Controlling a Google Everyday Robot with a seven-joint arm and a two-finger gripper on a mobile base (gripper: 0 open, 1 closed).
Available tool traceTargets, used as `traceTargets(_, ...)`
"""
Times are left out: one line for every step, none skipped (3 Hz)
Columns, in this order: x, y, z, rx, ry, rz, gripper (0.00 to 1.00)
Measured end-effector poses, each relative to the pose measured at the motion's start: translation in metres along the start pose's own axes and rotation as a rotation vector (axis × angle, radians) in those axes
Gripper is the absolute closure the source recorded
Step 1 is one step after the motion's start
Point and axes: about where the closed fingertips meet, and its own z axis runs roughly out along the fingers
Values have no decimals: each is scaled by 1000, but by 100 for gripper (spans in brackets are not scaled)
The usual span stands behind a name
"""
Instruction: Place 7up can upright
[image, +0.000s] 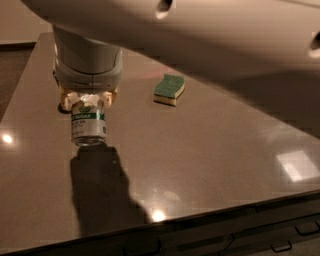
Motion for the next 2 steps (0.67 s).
traceTargets(-1,0,-2,-1,-3,1,100)
traceTargets(-15,-10,-11,12,-48,-14,100)
